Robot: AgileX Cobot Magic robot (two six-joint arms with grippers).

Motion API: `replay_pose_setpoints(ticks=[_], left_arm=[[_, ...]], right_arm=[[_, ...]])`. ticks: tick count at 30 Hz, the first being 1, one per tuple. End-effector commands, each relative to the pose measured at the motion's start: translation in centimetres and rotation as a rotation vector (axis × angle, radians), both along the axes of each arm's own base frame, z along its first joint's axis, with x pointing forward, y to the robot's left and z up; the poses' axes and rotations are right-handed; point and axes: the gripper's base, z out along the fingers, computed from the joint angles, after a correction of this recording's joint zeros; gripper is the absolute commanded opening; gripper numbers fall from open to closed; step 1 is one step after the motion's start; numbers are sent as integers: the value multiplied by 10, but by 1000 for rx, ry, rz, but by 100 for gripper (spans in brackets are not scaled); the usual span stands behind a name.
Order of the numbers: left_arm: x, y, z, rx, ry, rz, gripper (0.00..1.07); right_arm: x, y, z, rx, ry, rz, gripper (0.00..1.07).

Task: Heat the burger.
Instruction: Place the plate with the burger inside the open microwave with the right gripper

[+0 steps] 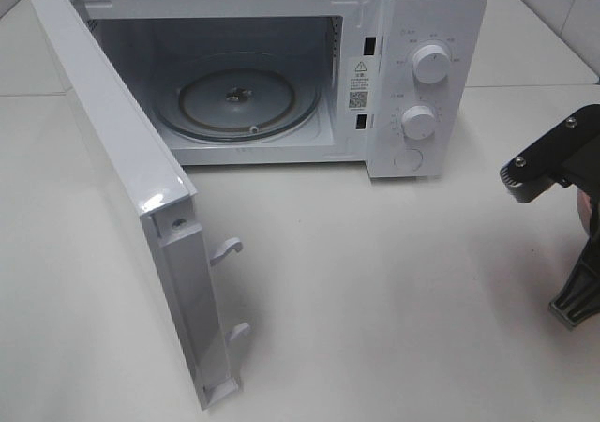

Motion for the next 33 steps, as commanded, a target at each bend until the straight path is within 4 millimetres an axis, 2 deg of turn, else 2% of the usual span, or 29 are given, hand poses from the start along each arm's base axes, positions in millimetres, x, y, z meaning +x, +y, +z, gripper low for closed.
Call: replay_pose_setpoints(ticks=[1, 33], left_arm=[[-2, 0, 1, 1, -20, -1, 98], [-2, 0, 1, 1, -20, -1, 98]], right_arm=[[-1, 2, 4, -55, -19, 61, 0], [-30, 54, 4, -54, -23, 386, 0]])
